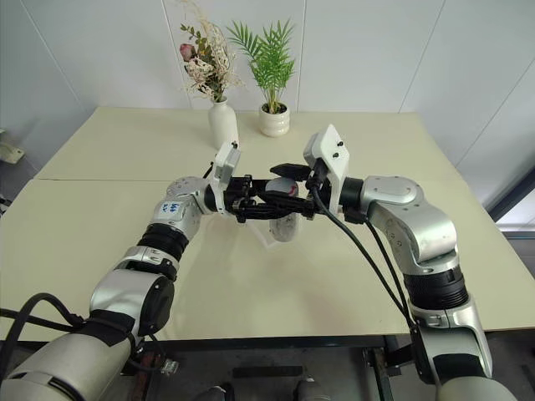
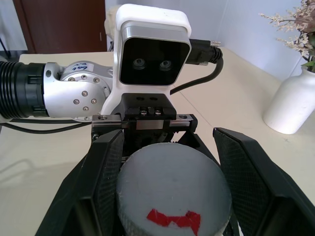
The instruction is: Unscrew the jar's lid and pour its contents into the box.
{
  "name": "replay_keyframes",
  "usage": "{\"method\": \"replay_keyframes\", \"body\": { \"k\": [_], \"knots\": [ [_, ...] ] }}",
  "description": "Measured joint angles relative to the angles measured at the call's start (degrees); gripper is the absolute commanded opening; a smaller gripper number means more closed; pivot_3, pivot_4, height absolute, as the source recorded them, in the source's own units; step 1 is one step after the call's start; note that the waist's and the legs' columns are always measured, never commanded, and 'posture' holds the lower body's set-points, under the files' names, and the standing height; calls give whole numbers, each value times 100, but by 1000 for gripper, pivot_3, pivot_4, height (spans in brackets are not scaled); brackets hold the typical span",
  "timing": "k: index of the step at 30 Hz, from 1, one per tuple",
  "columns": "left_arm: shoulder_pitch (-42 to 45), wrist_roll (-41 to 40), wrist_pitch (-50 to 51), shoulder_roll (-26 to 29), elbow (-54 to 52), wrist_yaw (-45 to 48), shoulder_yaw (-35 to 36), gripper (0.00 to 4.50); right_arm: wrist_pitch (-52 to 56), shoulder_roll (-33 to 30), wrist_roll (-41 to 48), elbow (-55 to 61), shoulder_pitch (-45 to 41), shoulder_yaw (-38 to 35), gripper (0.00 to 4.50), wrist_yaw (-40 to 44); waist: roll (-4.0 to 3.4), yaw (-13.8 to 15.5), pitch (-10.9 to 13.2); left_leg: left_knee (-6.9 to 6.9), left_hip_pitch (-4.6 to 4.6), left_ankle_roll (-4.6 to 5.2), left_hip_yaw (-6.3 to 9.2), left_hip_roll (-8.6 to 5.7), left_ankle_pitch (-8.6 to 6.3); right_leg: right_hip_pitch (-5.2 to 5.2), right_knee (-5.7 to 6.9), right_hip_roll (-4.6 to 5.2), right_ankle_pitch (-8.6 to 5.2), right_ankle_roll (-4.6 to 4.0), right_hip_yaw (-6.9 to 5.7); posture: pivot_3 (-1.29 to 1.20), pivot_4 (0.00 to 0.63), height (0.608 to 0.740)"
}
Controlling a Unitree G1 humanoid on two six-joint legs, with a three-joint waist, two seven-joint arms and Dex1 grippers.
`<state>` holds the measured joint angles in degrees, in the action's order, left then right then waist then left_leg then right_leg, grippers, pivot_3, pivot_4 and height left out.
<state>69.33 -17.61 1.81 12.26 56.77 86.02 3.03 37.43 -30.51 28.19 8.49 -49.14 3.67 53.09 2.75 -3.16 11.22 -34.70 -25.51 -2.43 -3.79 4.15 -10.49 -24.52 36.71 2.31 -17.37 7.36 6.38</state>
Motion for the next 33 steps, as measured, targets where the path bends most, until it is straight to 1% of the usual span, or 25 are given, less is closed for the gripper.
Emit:
{"method": "replay_keyframes", "body": {
  "k": [10,33],
  "knots": [
    [15,-51,59,0,-40,2,-128,2611,-330,-82,-1,-437,-121,4,2574,613,0,-2,0,-1,0,0,0,0,0,0,2,0,0,0,0,0,150,740],
    [15,-218,142,0,-221,5,-220,2611,-865,-86,-4,-1012,-337,-42,2574,1388,-2,-3,1,-16,0,-1,1,0,0,0,15,0,0,1,0,0,150,740]
  ]
}}
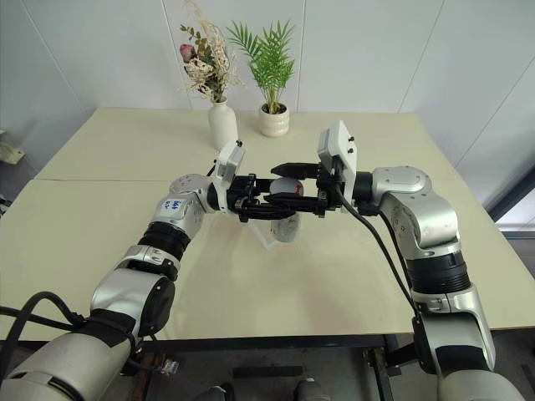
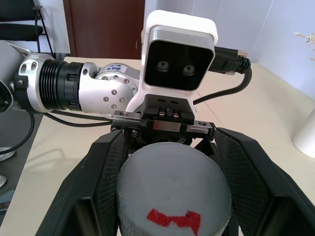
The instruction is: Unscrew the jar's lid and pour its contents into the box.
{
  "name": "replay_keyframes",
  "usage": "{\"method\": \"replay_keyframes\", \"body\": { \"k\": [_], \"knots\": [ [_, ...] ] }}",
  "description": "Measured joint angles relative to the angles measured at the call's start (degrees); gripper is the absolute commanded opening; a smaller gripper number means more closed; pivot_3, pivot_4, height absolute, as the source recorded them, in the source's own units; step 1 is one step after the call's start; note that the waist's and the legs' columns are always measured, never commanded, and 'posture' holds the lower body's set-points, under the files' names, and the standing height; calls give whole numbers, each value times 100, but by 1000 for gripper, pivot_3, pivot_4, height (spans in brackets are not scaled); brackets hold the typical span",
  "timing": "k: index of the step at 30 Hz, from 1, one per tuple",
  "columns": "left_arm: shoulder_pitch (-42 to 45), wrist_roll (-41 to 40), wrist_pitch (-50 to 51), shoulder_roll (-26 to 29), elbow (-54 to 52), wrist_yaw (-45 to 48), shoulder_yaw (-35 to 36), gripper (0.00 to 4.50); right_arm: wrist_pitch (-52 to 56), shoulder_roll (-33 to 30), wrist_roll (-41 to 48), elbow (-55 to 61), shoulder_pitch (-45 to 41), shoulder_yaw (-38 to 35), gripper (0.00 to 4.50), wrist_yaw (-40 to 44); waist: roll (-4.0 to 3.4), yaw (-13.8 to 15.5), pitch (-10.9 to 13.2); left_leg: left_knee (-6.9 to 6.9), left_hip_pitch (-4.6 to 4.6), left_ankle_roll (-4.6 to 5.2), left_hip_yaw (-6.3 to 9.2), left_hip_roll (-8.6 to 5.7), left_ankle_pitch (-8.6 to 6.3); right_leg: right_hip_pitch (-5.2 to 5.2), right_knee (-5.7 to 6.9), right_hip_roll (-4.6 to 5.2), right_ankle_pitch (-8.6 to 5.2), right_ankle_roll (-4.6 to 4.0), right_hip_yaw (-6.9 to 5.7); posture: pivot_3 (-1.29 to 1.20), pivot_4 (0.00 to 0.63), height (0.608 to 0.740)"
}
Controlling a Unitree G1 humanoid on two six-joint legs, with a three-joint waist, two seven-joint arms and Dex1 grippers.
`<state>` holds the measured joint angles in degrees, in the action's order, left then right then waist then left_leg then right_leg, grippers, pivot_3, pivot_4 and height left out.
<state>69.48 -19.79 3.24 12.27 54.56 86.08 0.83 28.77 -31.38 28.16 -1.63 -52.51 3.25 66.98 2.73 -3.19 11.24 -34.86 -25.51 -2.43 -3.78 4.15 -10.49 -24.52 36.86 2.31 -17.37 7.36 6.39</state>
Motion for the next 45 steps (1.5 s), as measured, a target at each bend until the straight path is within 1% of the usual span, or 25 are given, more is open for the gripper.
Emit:
{"method": "replay_keyframes", "body": {
  "k": [15,20,21,34,37,45],
  "knots": [
    [0,-10,-52,0,32,-3,-19,2611,4,-96,-52,-83,-127,121,2574,101,-2,-1,1,-4,0,0,1,0,0,0,2,0,0,0,0,0,150,740],
    [0,-14,-72,19,70,-6,-13,2611,-10,-108,-55,-83,-136,159,4344,343,-2,-2,1,-5,0,0,1,0,0,0,3,0,0,0,0,0,150,740],
    [0,-15,-75,24,88,-7,1,2611,-14,-107,-55,-83,-136,170,4500,407,-2,-2,1,-5,0,0,1,0,0,0,4,0,0,0,0,0,150,740],
    [0,-85,-159,23,126,-5,50,2611,1,-94,-128,-84,-245,130,4500,446,-4,-1,2,-7,0,-1,1,0,-1,0,5,0,0,0,0,0,150,740],
    [0,-106,-220,24,139,-6,74,2611,155,-87,-124,-78,-312,127,4500,405,-4,-1,2,-7,0,-1,1,0,-1,0,5,0,0,0,0,0,150,740],
    [15,-134,-347,28,266,-8,165,2611,876,32,28,360,-330,22,4500,-192,-4,0,2,-6,0,-1,1,0,-1,-1,5,0,0,0,1,0,150,740]
  ]
}}
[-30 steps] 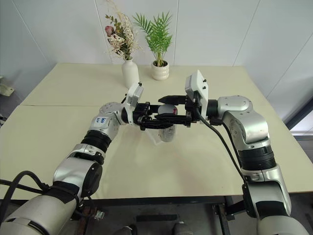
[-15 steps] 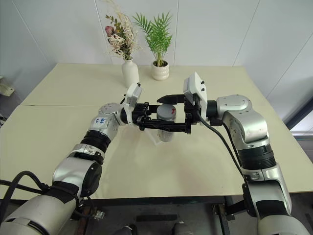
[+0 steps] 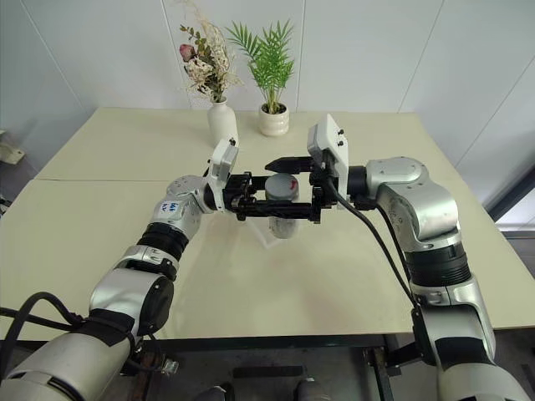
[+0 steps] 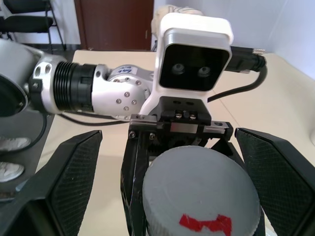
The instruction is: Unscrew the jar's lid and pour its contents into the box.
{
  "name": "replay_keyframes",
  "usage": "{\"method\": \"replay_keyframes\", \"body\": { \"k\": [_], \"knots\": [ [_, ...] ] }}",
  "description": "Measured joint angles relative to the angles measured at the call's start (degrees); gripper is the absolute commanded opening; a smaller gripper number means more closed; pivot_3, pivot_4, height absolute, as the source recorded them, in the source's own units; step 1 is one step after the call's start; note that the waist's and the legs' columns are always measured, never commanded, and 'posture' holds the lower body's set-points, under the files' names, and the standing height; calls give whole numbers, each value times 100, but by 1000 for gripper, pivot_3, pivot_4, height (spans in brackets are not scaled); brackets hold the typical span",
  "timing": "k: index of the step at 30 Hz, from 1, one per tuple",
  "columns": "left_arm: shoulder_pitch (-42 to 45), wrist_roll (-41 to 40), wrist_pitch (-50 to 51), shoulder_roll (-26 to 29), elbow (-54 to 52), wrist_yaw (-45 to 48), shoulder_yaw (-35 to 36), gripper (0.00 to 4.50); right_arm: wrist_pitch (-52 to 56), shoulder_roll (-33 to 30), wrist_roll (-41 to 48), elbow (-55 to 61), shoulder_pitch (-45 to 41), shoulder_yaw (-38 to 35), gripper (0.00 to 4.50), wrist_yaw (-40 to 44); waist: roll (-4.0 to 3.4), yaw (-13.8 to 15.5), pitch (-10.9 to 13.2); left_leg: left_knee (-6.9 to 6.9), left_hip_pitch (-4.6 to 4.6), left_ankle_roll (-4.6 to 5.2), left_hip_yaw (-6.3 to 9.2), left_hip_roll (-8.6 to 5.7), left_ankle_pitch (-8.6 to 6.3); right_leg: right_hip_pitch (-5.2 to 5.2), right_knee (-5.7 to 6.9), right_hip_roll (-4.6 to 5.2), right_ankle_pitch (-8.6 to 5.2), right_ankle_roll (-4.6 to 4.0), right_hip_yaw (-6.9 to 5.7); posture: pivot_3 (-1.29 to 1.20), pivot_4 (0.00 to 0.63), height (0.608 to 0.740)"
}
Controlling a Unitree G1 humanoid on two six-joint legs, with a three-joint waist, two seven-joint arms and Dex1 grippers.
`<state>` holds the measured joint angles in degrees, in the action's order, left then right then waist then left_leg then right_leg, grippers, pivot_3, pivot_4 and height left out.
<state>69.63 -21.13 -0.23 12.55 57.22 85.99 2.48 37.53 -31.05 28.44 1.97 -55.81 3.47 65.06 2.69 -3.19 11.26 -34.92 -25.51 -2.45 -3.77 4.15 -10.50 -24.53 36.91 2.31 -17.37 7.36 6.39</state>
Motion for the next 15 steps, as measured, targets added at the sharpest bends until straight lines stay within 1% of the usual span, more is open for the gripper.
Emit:
{"method": "replay_keyframes", "body": {
  "k": [4,15],
  "knots": [
    [12,66,5,115,332,-4,105,2611,103,114,417,789,26,-21,4500,-145,-2,-3,2,4,0,0,3,3,0,-2,1,-4,-1,0,-2,0,150,740],
    [127,161,-150,89,567,-3,150,2611,135,109,415,880,27,-145,4500,-889,-3,4,2,-3,-2,-1,2,2,-1,0,0,-2,-1,0,0,0,150,740]
  ]
}}
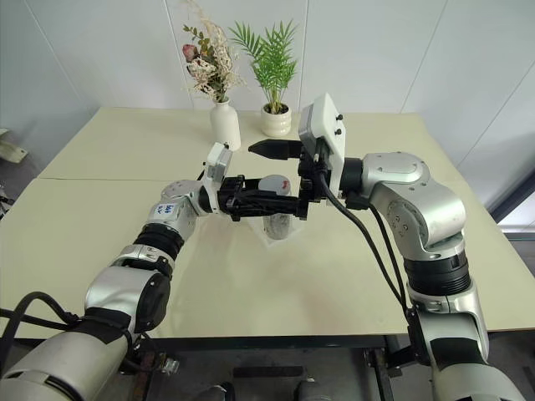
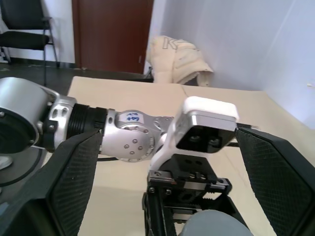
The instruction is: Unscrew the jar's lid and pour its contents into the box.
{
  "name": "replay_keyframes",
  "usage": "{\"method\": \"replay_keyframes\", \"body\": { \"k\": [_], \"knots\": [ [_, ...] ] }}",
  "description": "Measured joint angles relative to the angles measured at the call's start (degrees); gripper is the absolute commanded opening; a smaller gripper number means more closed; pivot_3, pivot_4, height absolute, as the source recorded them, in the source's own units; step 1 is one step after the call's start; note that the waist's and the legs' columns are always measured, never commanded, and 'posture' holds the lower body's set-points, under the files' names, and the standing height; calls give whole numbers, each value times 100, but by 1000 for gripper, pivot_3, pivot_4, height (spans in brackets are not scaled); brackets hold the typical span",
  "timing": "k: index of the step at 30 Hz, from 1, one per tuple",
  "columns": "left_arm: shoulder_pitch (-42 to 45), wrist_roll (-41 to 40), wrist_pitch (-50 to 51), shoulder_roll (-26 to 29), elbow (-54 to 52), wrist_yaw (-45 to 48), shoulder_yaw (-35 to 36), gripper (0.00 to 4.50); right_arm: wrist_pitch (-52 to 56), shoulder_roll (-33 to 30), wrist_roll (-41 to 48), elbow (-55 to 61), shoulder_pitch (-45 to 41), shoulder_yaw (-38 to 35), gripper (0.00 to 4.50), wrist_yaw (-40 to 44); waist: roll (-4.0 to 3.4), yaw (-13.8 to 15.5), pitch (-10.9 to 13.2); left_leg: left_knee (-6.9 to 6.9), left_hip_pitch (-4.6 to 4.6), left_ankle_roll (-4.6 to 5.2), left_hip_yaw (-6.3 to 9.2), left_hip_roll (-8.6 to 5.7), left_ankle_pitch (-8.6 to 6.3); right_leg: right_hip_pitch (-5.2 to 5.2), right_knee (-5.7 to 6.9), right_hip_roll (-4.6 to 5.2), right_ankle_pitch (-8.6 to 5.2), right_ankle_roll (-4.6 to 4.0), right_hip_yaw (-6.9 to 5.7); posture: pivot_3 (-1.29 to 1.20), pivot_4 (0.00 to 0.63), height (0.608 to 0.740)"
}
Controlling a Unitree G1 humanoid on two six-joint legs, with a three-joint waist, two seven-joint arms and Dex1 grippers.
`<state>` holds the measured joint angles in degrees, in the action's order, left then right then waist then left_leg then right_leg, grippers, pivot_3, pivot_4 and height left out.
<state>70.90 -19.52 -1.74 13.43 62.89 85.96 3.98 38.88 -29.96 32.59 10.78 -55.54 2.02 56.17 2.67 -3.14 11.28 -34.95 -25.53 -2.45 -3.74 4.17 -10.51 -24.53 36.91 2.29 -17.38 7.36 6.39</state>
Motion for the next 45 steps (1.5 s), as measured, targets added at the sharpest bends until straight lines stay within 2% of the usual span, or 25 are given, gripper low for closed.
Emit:
{"method": "replay_keyframes", "body": {
  "k": [7,16,45],
  "knots": [
    [37,81,-318,-63,155,1,42,2611,123,157,-151,-47,104,60,4500,-670,0,-5,0,4,0,0,0,0,0,-3,0,-1,0,-1,0,0,150,740],
    [271,166,-380,-104,445,-1,180,2611,120,311,-397,-76,239,240,4500,-1077,0,-3,0,3,-1,0,0,0,0,-2,0,-1,0,-1,0,0,150,740],
    [305,392,-344,-1,515,7,227,2611,-537,272,-996,-928,164,429,4500,-444,0,-8,0,4,-1,0,-1,0,0,-3,1,-2,0,0,0,0,150,740]
  ]
}}
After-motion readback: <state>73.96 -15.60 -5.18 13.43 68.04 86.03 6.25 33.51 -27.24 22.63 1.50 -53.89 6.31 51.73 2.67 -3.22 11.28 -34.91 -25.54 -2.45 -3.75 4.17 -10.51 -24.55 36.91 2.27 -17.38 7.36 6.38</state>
